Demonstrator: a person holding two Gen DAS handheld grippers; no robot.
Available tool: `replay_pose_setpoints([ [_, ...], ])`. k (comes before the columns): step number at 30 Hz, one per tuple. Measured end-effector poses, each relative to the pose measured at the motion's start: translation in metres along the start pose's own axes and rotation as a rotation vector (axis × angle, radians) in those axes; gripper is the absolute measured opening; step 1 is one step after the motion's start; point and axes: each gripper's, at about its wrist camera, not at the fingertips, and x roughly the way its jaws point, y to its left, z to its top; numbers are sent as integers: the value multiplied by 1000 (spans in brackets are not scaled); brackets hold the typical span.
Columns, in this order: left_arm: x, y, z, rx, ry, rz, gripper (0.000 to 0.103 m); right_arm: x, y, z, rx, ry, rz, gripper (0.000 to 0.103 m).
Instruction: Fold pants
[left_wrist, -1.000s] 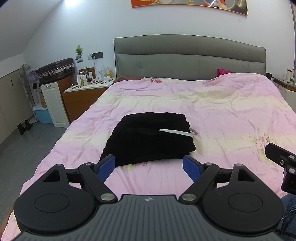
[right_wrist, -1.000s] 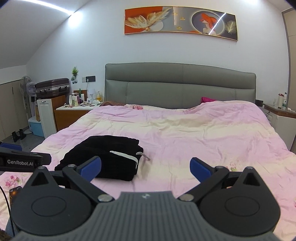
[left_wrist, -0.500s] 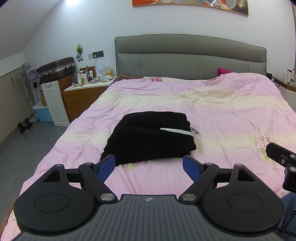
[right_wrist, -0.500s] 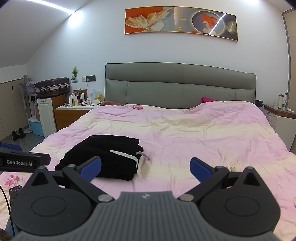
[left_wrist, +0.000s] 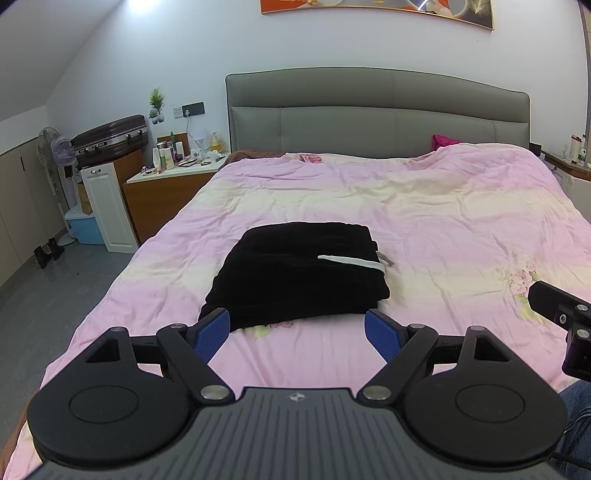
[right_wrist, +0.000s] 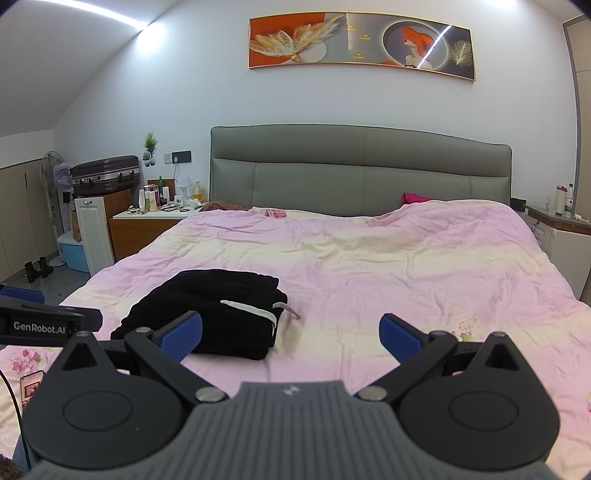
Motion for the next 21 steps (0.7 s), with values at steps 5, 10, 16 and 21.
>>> replay_pose_setpoints([
  [5,0,0,0,0,1,-1,97,0,1,1,6,3,-2,98],
  [10,0,0,0,0,0,1,97,-1,3,2,12,5,-2,98],
  [16,0,0,0,-1,1,0,97,0,3,2,15,4,-3,98],
  [21,0,0,0,0,-1,0,97,1,4,3,17,8,-4,98],
])
